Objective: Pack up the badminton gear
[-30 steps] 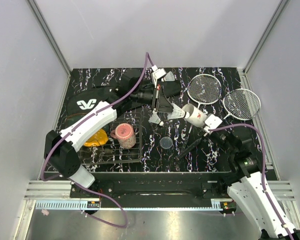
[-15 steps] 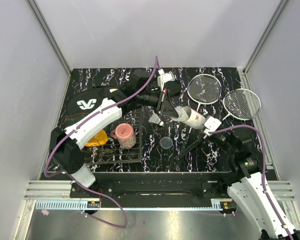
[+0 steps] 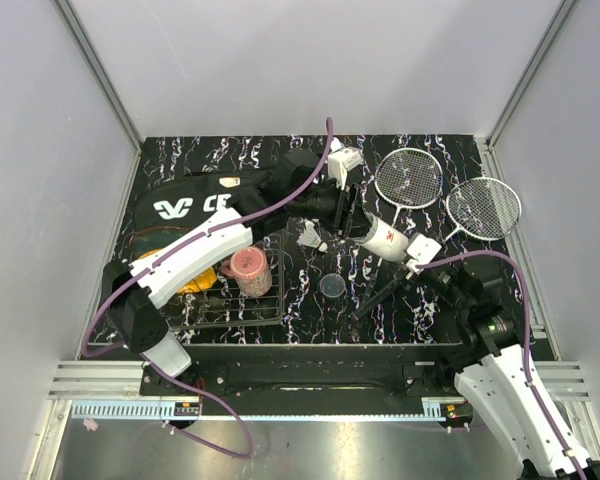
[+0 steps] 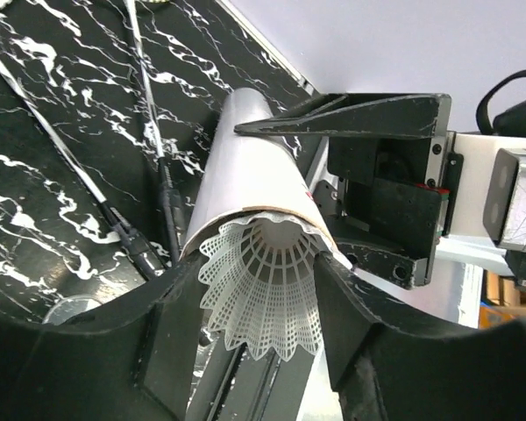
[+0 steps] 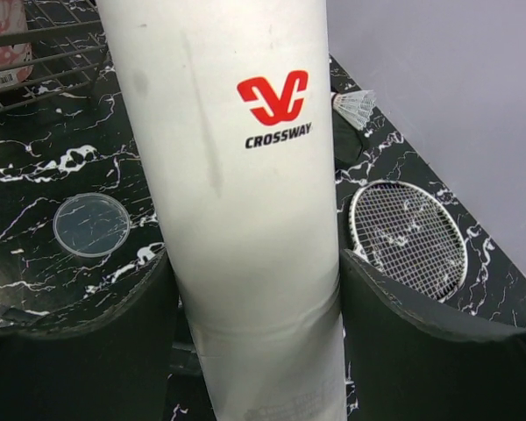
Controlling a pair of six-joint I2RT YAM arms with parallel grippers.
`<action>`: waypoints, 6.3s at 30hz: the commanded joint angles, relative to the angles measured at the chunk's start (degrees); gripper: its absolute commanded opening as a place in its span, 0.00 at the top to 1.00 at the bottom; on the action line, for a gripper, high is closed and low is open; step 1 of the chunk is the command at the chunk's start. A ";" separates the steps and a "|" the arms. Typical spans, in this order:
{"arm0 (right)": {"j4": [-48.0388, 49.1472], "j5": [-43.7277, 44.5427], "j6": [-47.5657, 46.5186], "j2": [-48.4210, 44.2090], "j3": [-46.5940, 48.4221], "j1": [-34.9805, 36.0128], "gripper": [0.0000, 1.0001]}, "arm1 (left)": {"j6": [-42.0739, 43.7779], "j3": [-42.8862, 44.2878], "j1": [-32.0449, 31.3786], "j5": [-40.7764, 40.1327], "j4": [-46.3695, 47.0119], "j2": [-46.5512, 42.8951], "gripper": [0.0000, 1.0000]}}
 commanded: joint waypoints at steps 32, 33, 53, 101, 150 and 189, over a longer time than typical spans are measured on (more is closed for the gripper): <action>5.64 -1.07 1.77 -2.13 0.60 0.32 0.79 | 3.58 -0.30 -0.27 -0.64 3.84 2.18 0.24; 5.64 -0.63 1.68 -2.30 0.52 0.24 0.79 | 3.85 -1.00 0.26 -0.66 3.83 -0.01 0.23; 6.08 7.91 3.35 -2.39 0.69 0.41 0.79 | 4.29 -11.66 13.45 -18.40 -0.65 -0.49 0.19; 7.14 7.46 3.79 -1.42 0.16 0.32 0.80 | 7.96 -2.94 8.45 -6.26 7.08 -15.75 1.00; 7.05 6.94 4.40 -2.74 0.25 0.32 0.82 | 2.18 -0.38 0.25 0.40 12.97 -9.39 0.19; 7.93 6.50 5.19 -3.27 -0.36 0.41 0.81 | 17.82 25.02 12.75 -31.78 -12.80 36.72 0.17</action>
